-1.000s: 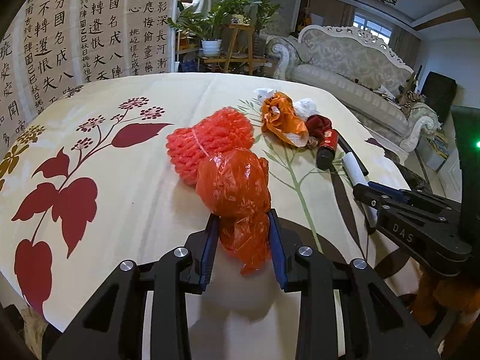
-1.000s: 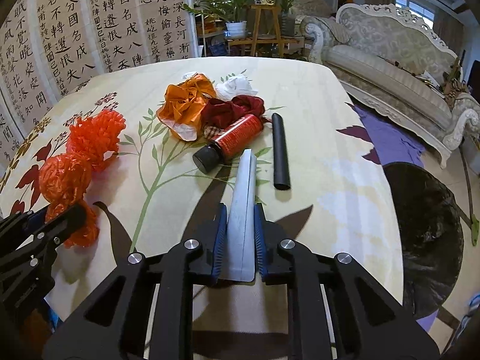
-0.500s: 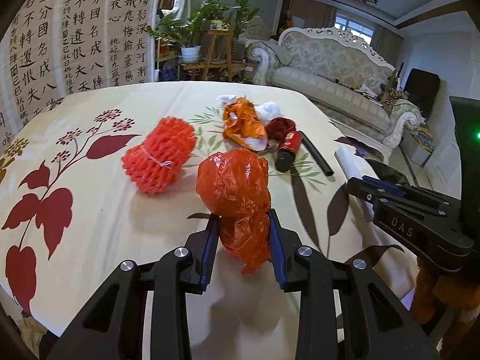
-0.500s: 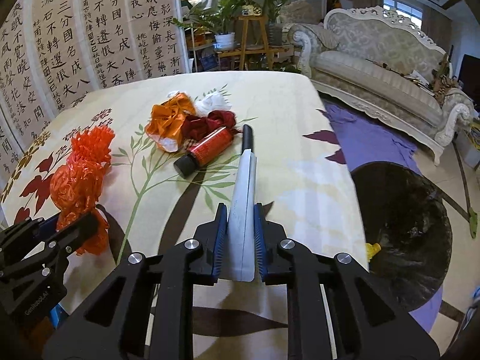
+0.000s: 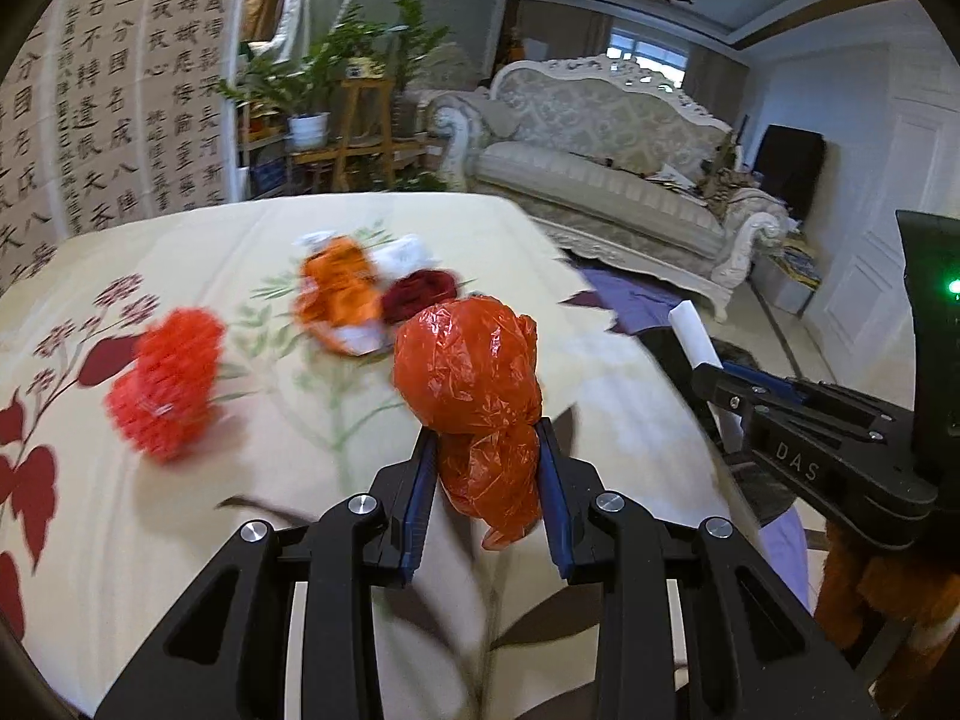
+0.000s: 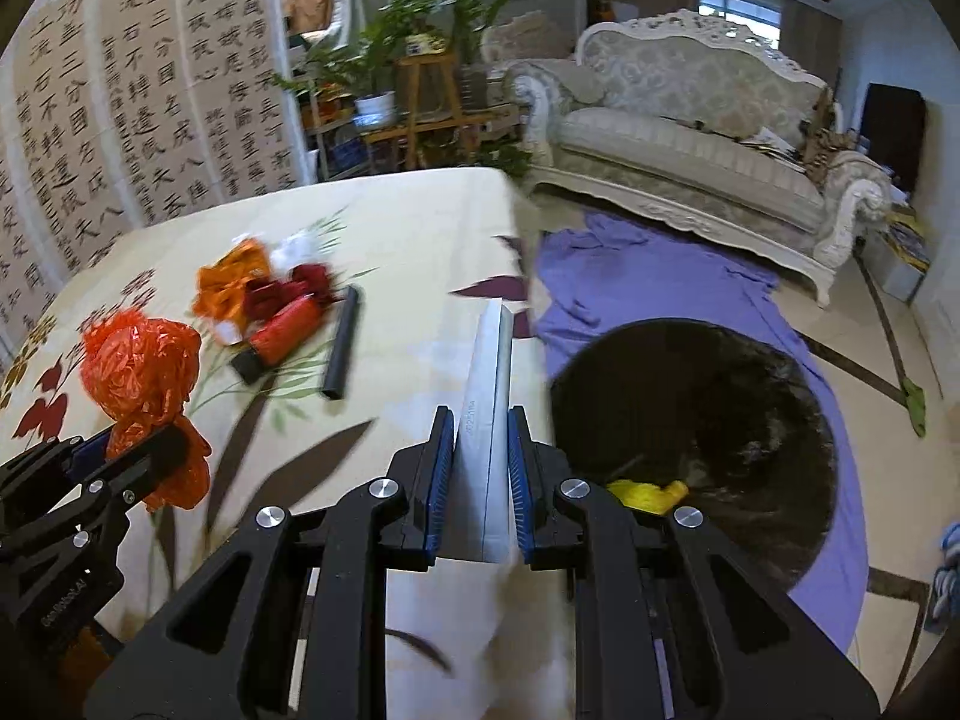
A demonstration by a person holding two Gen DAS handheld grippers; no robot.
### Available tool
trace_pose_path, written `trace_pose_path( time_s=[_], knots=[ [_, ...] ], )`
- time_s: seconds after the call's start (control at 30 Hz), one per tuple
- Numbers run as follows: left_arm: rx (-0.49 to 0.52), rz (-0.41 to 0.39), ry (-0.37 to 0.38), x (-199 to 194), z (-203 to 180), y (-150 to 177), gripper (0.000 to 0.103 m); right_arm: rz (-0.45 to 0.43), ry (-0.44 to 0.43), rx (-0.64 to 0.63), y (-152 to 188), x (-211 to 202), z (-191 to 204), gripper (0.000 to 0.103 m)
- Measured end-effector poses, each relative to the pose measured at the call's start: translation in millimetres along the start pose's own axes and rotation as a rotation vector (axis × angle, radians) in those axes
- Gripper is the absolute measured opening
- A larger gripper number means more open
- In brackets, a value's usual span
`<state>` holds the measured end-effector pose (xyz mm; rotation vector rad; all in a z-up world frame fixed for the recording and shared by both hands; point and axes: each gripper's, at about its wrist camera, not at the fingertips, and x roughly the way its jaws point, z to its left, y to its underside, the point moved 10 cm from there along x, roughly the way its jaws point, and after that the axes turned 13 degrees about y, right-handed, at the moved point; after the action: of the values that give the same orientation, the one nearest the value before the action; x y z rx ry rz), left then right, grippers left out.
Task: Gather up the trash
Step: 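Carry the orange bag and white strip toward the black bin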
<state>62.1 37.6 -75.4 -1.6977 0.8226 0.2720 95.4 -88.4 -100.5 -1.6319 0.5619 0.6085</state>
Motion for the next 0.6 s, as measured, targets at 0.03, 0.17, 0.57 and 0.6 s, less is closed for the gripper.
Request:
trace_pose_path(
  time_s=[0.03, 0.17, 0.57, 0.6],
  knots=[
    [0.007, 0.0, 0.006, 3.0, -5.0, -2.0, 0.033, -0.001, 0.012, 0.008, -1.0, 1.4, -7.8, 0.018],
    [0.049, 0.007, 0.039, 20.7, -29.9, -9.6, 0.033, -0.003, 0.053, 0.039, -2.1, 5.0, -33.4, 0.018],
    [0.149, 0.038, 0.1, 70.7, -86.7, -25.0, 0.033, 0.007, 0.112, 0.119, -1.1, 30.2, -92.8, 0.018],
    [0.153, 0.04, 0.102, 74.6, -89.6, -25.9, 0.033, 0.008, 0.114, 0.123, -0.3, 31.9, -96.5, 0.018]
  ],
)
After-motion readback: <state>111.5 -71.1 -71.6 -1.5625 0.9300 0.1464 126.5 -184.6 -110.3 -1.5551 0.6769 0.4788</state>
